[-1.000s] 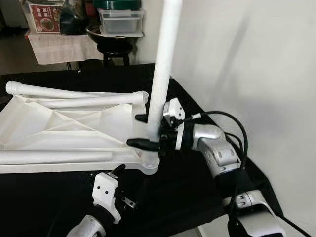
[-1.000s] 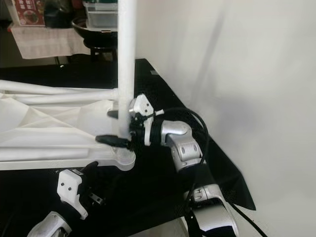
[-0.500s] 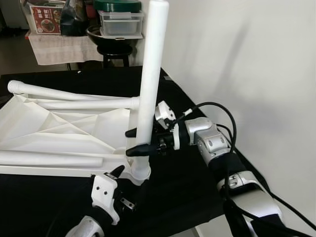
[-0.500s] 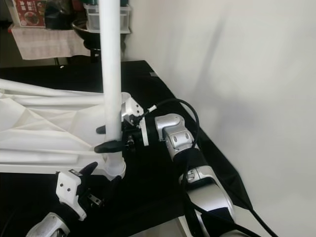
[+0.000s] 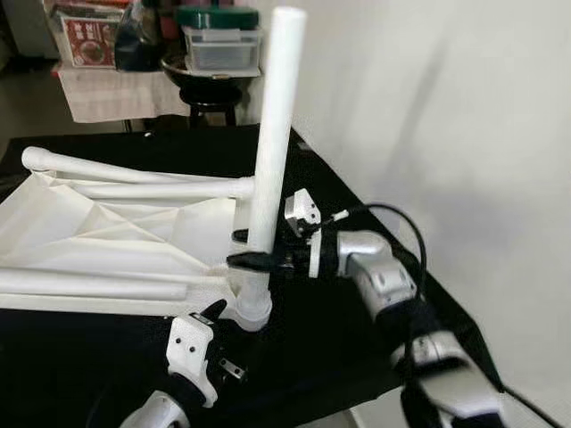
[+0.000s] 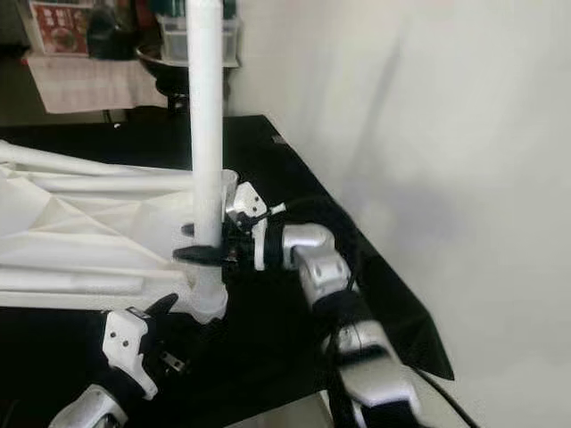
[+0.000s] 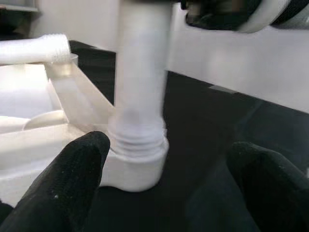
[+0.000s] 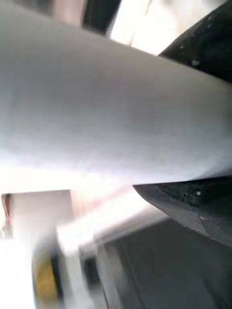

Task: Building children table

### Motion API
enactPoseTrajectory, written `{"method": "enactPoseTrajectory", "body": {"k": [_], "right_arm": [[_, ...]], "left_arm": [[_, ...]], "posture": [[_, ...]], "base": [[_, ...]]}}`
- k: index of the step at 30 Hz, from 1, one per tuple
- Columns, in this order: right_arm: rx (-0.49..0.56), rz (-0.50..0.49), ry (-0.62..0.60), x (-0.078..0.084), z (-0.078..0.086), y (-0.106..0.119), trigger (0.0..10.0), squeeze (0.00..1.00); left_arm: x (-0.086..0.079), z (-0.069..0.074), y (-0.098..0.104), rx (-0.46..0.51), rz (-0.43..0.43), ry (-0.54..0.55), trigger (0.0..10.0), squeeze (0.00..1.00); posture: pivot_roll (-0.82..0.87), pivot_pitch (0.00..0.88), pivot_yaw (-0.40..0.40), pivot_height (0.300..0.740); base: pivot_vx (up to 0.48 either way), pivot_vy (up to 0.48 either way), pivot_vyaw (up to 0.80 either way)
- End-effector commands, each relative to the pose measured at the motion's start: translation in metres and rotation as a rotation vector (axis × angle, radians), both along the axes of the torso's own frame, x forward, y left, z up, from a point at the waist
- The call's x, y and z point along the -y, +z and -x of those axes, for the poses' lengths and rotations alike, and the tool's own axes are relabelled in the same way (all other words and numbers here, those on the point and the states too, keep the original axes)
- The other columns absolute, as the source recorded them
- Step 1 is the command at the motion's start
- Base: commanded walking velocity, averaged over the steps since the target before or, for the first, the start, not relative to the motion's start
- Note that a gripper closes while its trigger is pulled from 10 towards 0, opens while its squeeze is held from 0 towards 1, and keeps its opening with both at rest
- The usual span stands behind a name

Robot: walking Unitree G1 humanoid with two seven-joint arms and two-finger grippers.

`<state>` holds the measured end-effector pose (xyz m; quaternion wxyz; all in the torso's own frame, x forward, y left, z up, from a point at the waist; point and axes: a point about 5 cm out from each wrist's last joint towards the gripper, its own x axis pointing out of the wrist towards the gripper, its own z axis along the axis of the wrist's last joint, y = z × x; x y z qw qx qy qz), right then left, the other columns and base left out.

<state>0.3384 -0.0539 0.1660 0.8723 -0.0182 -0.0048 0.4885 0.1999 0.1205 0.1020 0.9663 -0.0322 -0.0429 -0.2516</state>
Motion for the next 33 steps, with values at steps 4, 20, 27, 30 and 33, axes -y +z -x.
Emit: {"method": "enactPoseTrajectory", "body": {"k": [4,20,27,30,33], "right_arm": [[-0.079,0.111,-0.351,0.008,0.017,-0.025,0.0,0.0],[-0.024,0.006,-0.137,-0.003,0.006,0.005,10.0,1.0],[0.043,0.002,0.253,-0.004,0.007,0.03,10.0,1.0],[0.074,0.06,0.441,0.0,0.007,0.037,10.0,1.0],[0.094,0.112,0.535,0.002,0.006,0.041,10.0,1.0]], "left_arm": [[-0.001,0.001,0.0,-0.004,0.007,0.002,10.0,0.0],[0.0,-0.002,-0.001,0.002,0.008,0.007,10.0,0.0],[0.001,-0.003,-0.001,0.002,0.01,0.005,10.0,0.0],[0.002,-0.002,-0.001,0.002,0.01,0.004,10.0,0.0],[0.003,-0.003,-0.001,0.003,0.01,0.005,10.0,0.0]], "posture": [[-0.07,0.0,-0.118,0.74],[-0.06,0.0,-0.128,0.74],[-0.06,0.0,-0.129,0.74],[-0.05,0.0,-0.131,0.74],[-0.05,0.0,-0.132,0.74]], "base": [[0.0,0.0,0.0],[0.0,0.0,0.0],[0.0,0.0,0.0],[0.0,0.0,0.0],[0.0,0.0,0.0]]}}
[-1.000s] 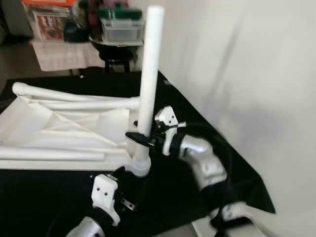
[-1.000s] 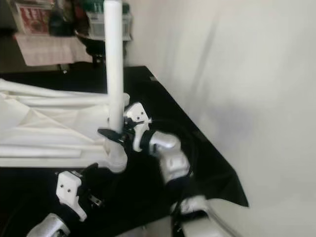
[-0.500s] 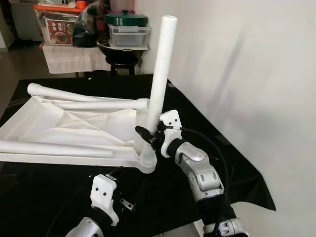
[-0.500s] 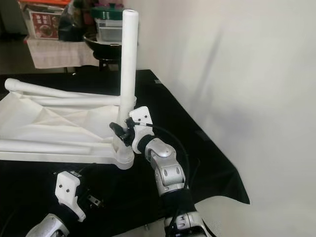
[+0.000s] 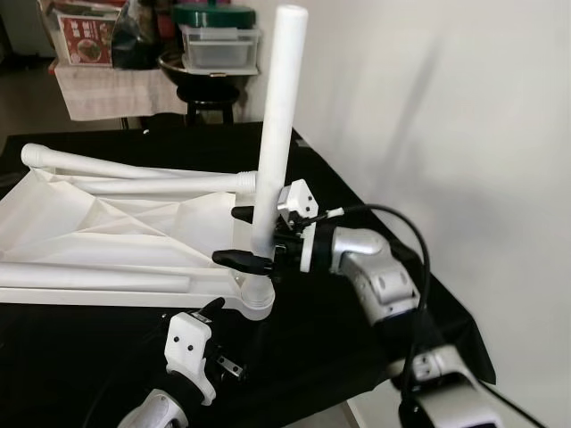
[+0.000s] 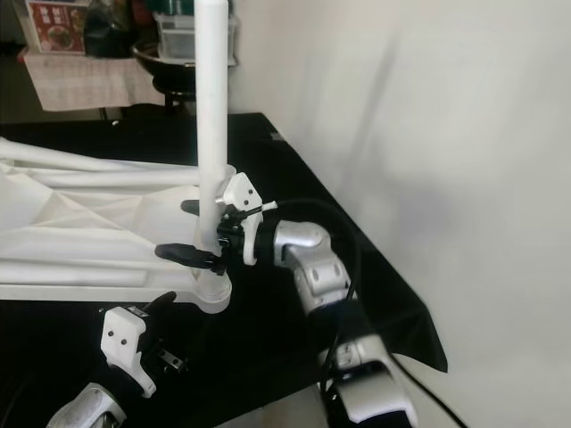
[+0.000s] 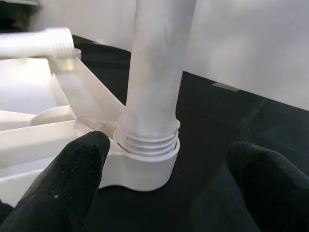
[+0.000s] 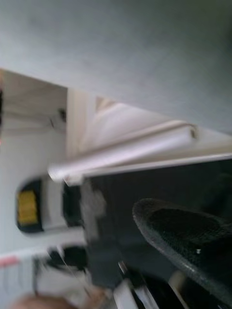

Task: Building children table

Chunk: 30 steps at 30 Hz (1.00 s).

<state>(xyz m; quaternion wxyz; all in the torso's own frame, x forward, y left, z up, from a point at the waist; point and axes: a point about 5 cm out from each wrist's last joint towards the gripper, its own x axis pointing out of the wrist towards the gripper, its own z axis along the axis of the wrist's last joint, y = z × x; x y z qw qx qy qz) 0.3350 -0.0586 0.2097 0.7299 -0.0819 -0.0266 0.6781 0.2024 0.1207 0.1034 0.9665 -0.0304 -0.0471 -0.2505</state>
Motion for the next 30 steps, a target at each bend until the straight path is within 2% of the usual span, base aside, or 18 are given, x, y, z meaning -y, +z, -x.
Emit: {"method": "enactPoseTrajectory", "body": {"k": [1,2,6,10,11,16,21,23,24,25,26,27,28,29,30], "right_arm": [[-0.001,0.017,0.06,-0.003,0.002,-0.003,10.0,1.0],[0.0,0.035,0.08,-0.003,0.0,-0.002,10.0,0.0],[-0.004,0.08,0.14,-0.004,-0.007,0.001,10.0,0.0],[-0.016,0.081,0.171,-0.004,-0.008,0.002,10.0,0.0],[-0.027,0.092,0.209,-0.002,-0.006,0.001,0.0,0.0],[-0.048,0.113,0.26,0.003,-0.005,-0.004,0.0,0.0],[-0.052,0.117,0.238,0.01,-0.005,-0.01,0.0,0.0],[-0.05,0.108,0.153,0.018,-0.006,-0.018,0.0,0.0],[-0.05,0.108,0.153,0.018,-0.006,-0.018,0.0,0.0],[-0.039,0.107,0.083,0.022,-0.007,-0.023,0.0,0.0],[-0.039,0.107,0.083,0.022,-0.007,-0.023,0.0,0.0],[-0.064,0.109,-0.02,0.027,-0.008,-0.031,0.0,0.0],[-0.064,0.109,-0.02,0.027,-0.008,-0.031,0.0,0.0],[-0.106,0.105,-0.144,0.029,-0.007,-0.042,0.0,0.0],[-0.106,0.105,-0.144,0.029,-0.007,-0.042,0.0,0.0]], "left_arm": [[0.003,0.0,-0.003,-0.006,0.012,0.002,10.0,0.0],[0.003,0.0,-0.003,-0.006,0.012,0.002,10.0,0.0],[0.003,0.0,-0.003,-0.006,0.012,0.002,10.0,0.0],[0.004,0.0,-0.003,-0.006,0.012,0.002,10.0,0.0],[0.004,0.0,-0.003,-0.007,0.012,0.002,10.0,0.0],[0.004,0.0,-0.003,-0.006,0.012,0.002,10.0,0.0],[0.003,0.001,-0.002,-0.006,0.012,0.003,10.0,0.0],[0.003,0.001,-0.002,-0.006,0.01,0.004,10.0,0.0],[0.003,0.001,-0.002,-0.006,0.01,0.004,10.0,0.0],[0.003,0.001,-0.002,-0.006,0.009,0.004,10.0,0.0],[0.003,0.001,-0.002,-0.006,0.009,0.004,10.0,0.0],[0.003,0.002,-0.002,-0.006,0.009,0.004,10.0,0.0],[0.003,0.002,-0.002,-0.006,0.009,0.004,10.0,0.0],[0.002,0.003,-0.002,-0.006,0.009,0.004,10.0,0.0],[0.002,0.003,-0.002,-0.006,0.009,0.004,10.0,0.0]], "posture": [[-0.05,0.0,-0.132,0.74],[-0.05,0.0,-0.133,0.74],[-0.05,0.0,-0.133,0.74],[-0.05,0.0,-0.133,0.74],[-0.04,0.0,-0.134,0.74],[-0.04,0.0,-0.134,0.74],[-0.03,0.0,-0.131,0.74],[-0.03,0.0,-0.131,0.74],[-0.03,0.0,-0.131,0.74],[-0.04,0.0,-0.133,0.74],[-0.04,0.0,-0.133,0.74],[-0.04,0.0,-0.136,0.74],[-0.04,0.0,-0.136,0.74],[-0.04,0.0,-0.141,0.74],[-0.04,0.0,-0.141,0.74]], "base": [[0.0,0.0,0.0],[0.0,0.0,0.0],[0.0,0.0,0.0],[0.0,0.0,0.0],[0.0,0.0,0.0],[0.0,0.0,0.0],[0.0,0.0,0.0],[0.0,0.0,0.0],[0.0,0.0,0.0],[0.0,0.0,0.0],[0.0,0.0,0.0],[0.0,0.0,0.0],[0.0,0.0,0.0],[0.0,0.0,0.0],[0.0,0.0,0.0]]}}
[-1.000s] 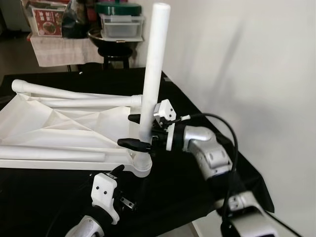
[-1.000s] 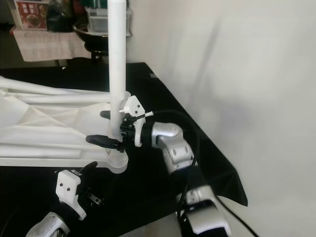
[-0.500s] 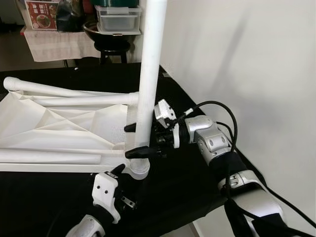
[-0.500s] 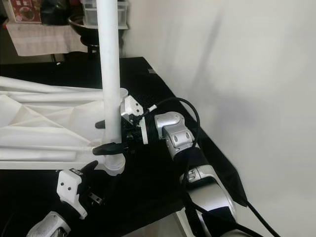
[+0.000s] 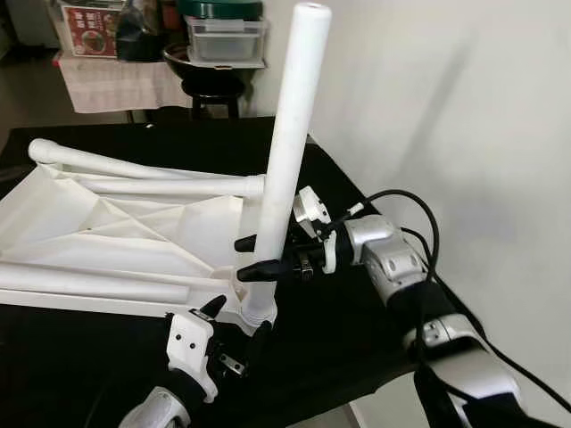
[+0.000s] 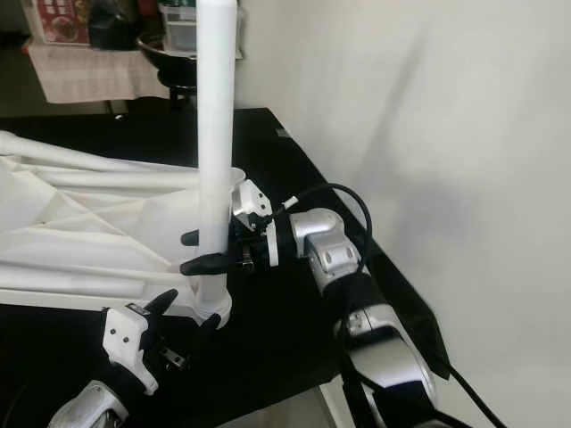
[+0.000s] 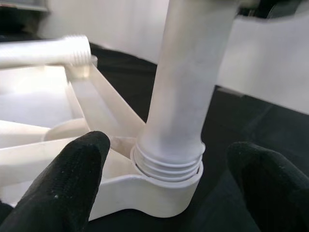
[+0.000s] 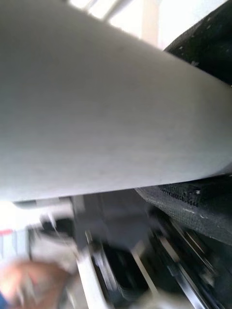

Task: Building children table

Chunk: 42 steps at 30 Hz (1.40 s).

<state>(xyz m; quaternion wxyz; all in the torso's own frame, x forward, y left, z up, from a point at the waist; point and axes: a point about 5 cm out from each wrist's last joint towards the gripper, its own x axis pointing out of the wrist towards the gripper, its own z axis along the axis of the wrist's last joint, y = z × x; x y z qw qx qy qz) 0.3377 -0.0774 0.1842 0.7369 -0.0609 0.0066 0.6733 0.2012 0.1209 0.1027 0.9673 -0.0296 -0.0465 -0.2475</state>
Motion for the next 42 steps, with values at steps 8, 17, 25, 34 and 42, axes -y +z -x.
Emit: {"method": "enactPoseTrajectory", "body": {"k": [8,17,25,34,42], "right_arm": [[-0.179,0.177,-1.016,0.037,0.017,-0.071,0.0,0.0],[-0.146,0.149,-1.032,0.033,0.005,-0.057,0.0,0.0],[-0.084,0.135,-0.936,0.033,-0.012,-0.032,10.0,1.0],[-0.006,0.171,-0.803,0.043,-0.037,-0.006,10.0,0.0],[-0.074,0.239,-0.467,0.026,-0.026,-0.028,10.0,0.0]], "left_arm": [[-0.001,0.004,0.0,0.0,-0.014,0.0,10.0,0.0],[-0.002,0.011,0.002,0.006,-0.054,0.033,10.0,0.0],[0.014,0.048,0.012,-0.011,-0.089,0.018,10.0,0.0],[0.013,0.05,0.016,-0.005,-0.108,0.068,10.0,0.0],[0.015,0.051,0.015,-0.019,-0.091,0.06,10.0,0.0]], "posture": [[-0.04,0.0,-0.129,0.74],[-0.05,0.0,-0.122,0.74],[-0.05,0.0,-0.11,0.74],[-0.03,0.0,-0.126,0.74],[-0.02,0.0,-0.125,0.74]], "base": [[0.0,0.0,0.0],[0.0,0.0,0.0],[0.0,0.0,0.0],[0.0,0.0,0.0],[0.0,0.0,0.0]]}}
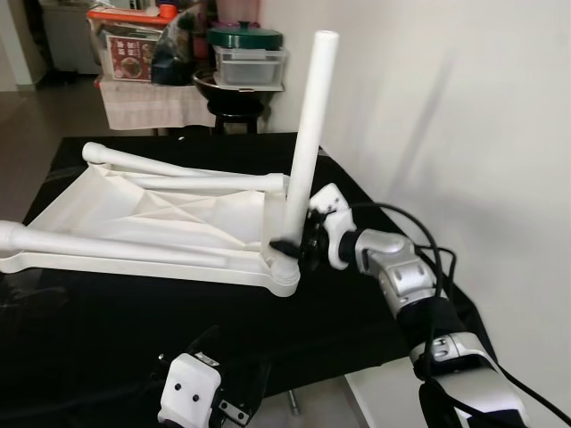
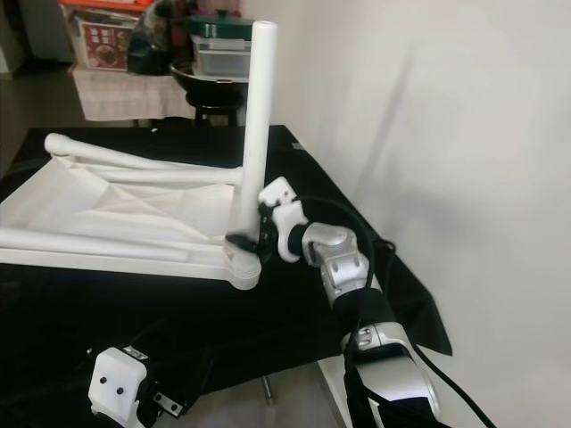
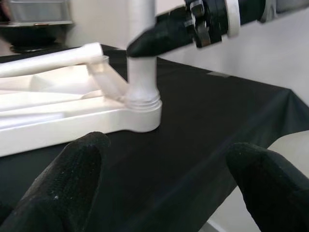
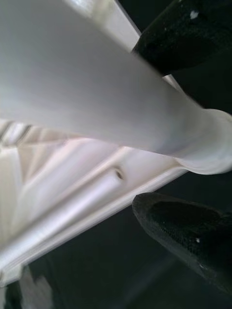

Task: Building children table

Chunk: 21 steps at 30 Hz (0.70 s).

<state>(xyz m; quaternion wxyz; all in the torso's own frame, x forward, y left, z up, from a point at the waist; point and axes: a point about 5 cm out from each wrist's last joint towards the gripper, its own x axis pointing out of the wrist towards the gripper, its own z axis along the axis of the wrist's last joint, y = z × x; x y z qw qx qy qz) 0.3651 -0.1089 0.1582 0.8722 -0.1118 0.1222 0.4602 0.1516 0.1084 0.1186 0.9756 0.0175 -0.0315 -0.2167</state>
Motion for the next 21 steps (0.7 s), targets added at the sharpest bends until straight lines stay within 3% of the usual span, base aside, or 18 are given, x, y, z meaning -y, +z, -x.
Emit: {"method": "enactPoseTrajectory", "body": {"k": [1,13,21], "right_arm": [[-0.008,0.046,0.073,-0.007,0.002,-0.006,10.0,0.0],[0.013,0.029,0.096,-0.019,-0.005,-0.008,10.0,0.0],[0.022,-0.144,0.02,-0.039,-0.009,-0.004,10.0,0.0]], "left_arm": [[0.004,0.001,-0.001,-0.011,0.012,-0.013,10.0,0.0],[0.009,0.002,0.0,-0.005,0.032,-0.043,10.0,0.0],[0.012,0.003,0.0,-0.006,0.042,-0.039,10.0,0.0]], "posture": [[-0.02,0.0,-0.125,0.74],[-0.01,0.0,-0.131,0.74],[-0.02,0.005,-0.138,0.74]], "base": [[0.0,0.0,0.0],[0.0,0.0,0.0],[0.0,0.0,0.0]]}}
